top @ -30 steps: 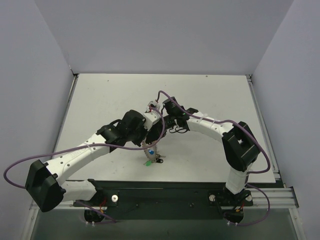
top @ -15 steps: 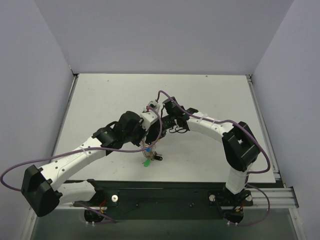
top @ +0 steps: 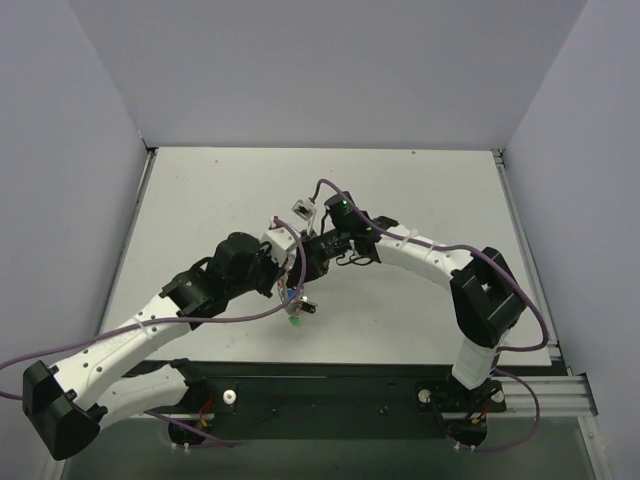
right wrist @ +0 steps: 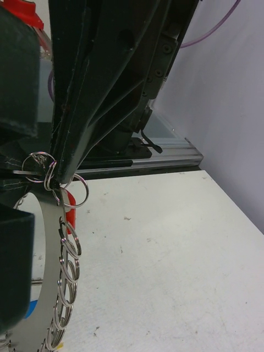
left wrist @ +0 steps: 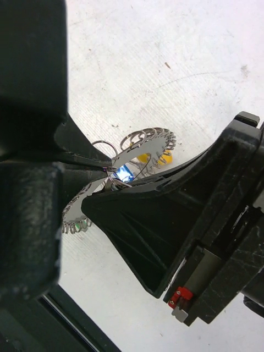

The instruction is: Put the keys on the keyring

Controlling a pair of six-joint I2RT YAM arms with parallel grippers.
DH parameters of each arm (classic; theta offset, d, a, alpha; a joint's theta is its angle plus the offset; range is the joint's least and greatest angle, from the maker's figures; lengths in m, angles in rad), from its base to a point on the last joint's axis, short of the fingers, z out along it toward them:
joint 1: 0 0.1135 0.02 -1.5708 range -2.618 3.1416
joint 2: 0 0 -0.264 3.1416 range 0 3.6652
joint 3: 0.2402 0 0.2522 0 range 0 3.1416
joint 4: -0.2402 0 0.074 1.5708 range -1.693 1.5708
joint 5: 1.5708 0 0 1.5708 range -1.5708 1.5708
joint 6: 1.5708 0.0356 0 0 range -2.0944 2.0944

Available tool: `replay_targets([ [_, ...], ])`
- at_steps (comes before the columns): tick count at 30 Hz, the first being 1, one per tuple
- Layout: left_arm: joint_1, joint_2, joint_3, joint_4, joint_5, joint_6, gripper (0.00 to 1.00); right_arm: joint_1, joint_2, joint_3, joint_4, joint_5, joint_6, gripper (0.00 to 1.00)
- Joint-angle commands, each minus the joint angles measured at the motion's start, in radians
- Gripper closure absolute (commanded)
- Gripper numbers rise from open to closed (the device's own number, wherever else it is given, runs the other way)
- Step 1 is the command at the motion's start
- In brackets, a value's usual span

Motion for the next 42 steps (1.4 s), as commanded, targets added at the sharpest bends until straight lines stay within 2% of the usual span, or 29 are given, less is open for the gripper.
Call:
replay_targets([
  [1, 0.002, -0.082, 0.017, 0.146, 0.022, -0.014, 1.0, -0.008, -0.051, -0.013, -0.009, -0.005, -0.015, 1.0],
  [15, 0.003, -0.259, -0.035, 0.208, 0.053, -0.022, 1.0, -0.011, -0.088, -0.022, -0.01, -0.025, -0.011, 1.0],
  [22, 0.003, -0.314, -0.054, 0.243, 0.111, -0.025, 1.0, -0.011, -0.102, -0.029, -0.012, -0.028, -0.01, 1.0],
  [26, 0.005, -0.351, -0.069, 0.292, 0.165, -0.054, 1.0, -0.011, -0.105, -0.026, -0.018, -0.042, -0.007, 1.0],
  [37, 0.003, -0.421, -0.089, 0.407, 0.2, -0.1, 1.0, -0.009, -0.133, -0.032, -0.023, -0.065, -0.007, 1.0],
  [42, 0.003, -0.434, -0.121, 0.528, 0.23, -0.125, 1.0, -0.008, -0.143, -0.038, -0.029, -0.084, -0.008, 1.0],
])
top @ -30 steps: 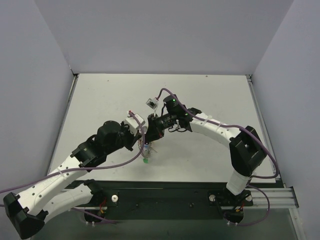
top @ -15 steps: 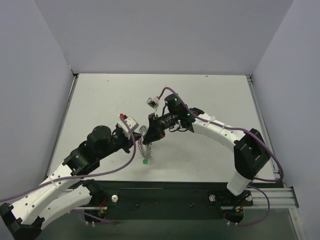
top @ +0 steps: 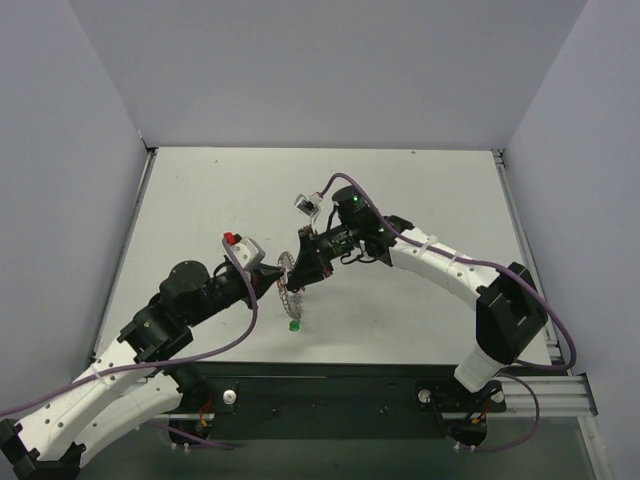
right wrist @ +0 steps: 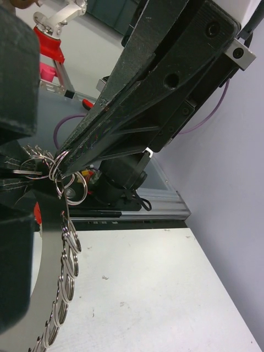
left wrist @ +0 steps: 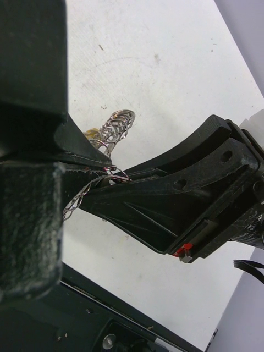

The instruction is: Put the keys on the keyring

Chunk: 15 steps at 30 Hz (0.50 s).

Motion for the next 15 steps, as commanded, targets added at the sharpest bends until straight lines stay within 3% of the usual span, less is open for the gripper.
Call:
replay_targets([
  [1, 0.004, -0.062, 0.031, 0.339, 0.064, -0.054, 1.0, -0.026, -0.008, -0.029, -0.046, 0.054, -0.034, 1.0],
  [11, 0.003, -0.065, -0.036, 0.573, 0.097, -0.084, 1.0, -0.021, -0.024, -0.032, -0.077, 0.037, -0.052, 1.0],
  [14, 0.004, -0.059, -0.029, 0.58, 0.103, -0.084, 1.0, -0.023, -0.046, -0.035, -0.09, 0.042, -0.065, 0.93],
  [15, 0.003, -0.057, -0.029, 0.58, 0.104, -0.083, 1.0, -0.026, -0.055, -0.037, -0.093, 0.043, -0.078, 0.84],
])
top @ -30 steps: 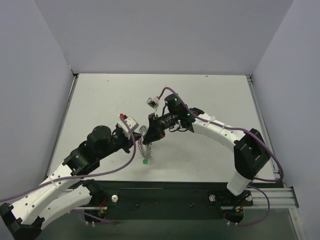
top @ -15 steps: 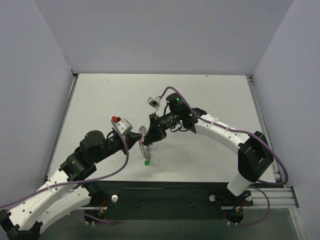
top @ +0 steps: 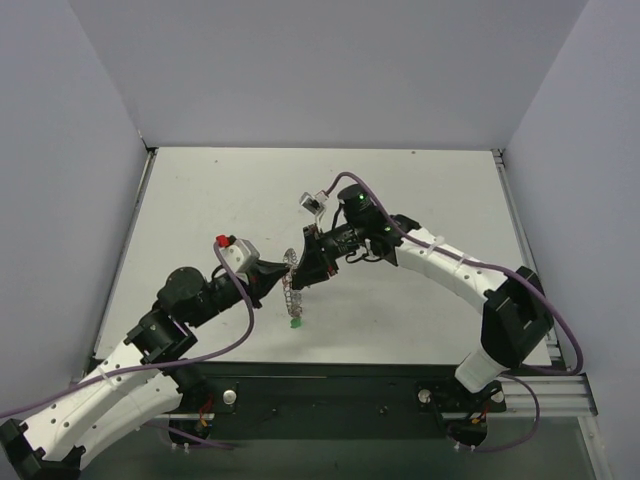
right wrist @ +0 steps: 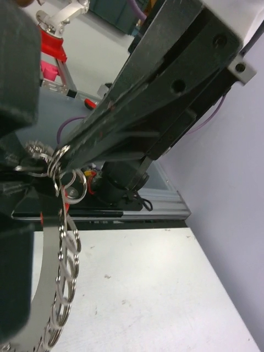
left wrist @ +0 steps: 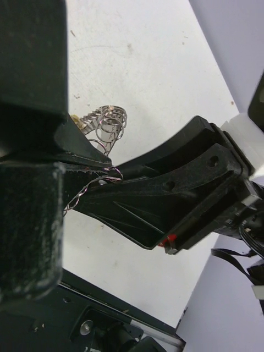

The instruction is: Put the keys on the keyring

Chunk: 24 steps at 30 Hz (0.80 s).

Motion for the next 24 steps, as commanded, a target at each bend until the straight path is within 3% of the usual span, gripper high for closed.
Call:
replay_targets([
  [1, -0.002, -0.031, 0.068, 0.375, 0.074, -0.033, 1.0, -0.014, -0.046, -0.044, -0.072, 0.065, -0.07, 0.78],
  [3, -0.002, -0.034, 0.074, 0.372, 0.077, -0.03, 1.0, -0.02, -0.098, -0.059, -0.074, 0.091, -0.093, 0.62],
  [5, -0.002, -0.037, 0.077, 0.361, 0.085, -0.029, 1.0, -0.027, -0.162, -0.079, -0.08, 0.103, -0.11, 0.52],
  [6, -0.002, -0.037, 0.08, 0.358, 0.088, -0.029, 1.0, -0.038, -0.185, -0.082, -0.083, 0.114, -0.116, 0.41],
  [9, -0.003, -0.041, 0.085, 0.344, 0.097, -0.027, 1.0, -0.05, -0.276, -0.093, -0.089, 0.131, -0.141, 0.36],
  [20, -0.002, -0.034, 0.121, 0.293, 0.203, -0.019, 1.0, -0.07, -0.472, -0.058, -0.062, 0.174, -0.143, 0.34],
  [24, -0.003, -0.011, 0.14, 0.284, 0.264, -0.021, 1.0, -0.069, -0.46, -0.052, 0.053, 0.154, -0.043, 0.46],
])
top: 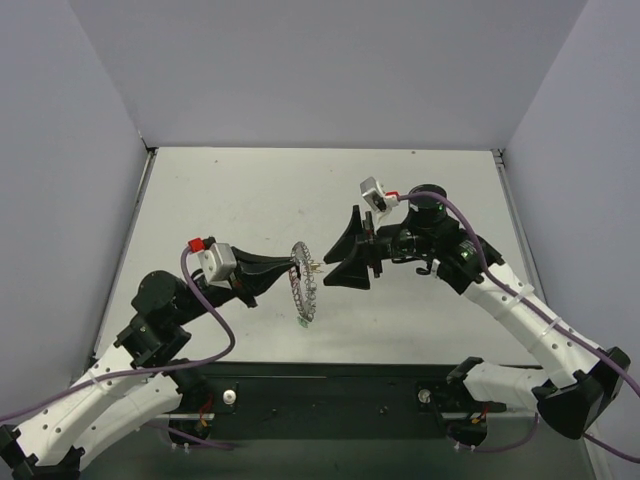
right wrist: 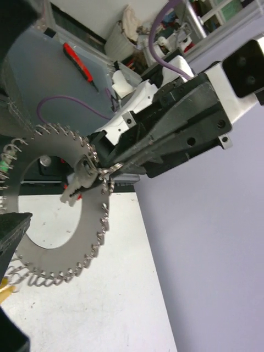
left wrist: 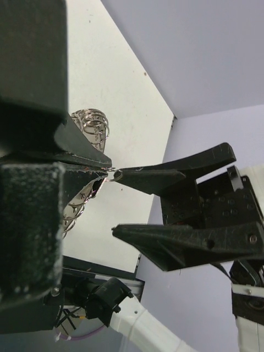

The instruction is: Put the keys on the keyring

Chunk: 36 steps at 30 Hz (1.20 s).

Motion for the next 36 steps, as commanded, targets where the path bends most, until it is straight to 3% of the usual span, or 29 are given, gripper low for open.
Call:
replay_targets([
  [1, -0.002, 0.014, 0.081, 0.077, 0.107, -0.007, 1.0, 0.003, 0.013, 0.04, 0.146, -0.014, 0.083, 0.47],
  [13, -0.002, 0.046, 0.093, 0.079, 0.155, -0.01, 1.0, 0.032, 0.079, 0.083, 0.264, -0.023, 0.189, 0.6],
  [31, -0.003, 0.038, 0.087, 0.079, 0.13, 0.006, 1.0, 0.065, 0.064, 0.074, 0.246, -0.014, 0.179, 0.63],
  [34, -0.002, 0.038, 0.084, 0.091, 0.135, 0.001, 1.0, 0.066, 0.084, 0.077, 0.24, -0.017, 0.179, 0.79],
  [35, -0.002, 0.038, 0.084, 0.091, 0.135, 0.001, 1.0, 0.068, 0.088, 0.08, 0.24, -0.015, 0.182, 0.92],
  [36, -0.002, 0.037, 0.084, 0.09, 0.135, 0.003, 1.0, 0.068, 0.09, 0.077, 0.238, -0.012, 0.183, 0.99],
])
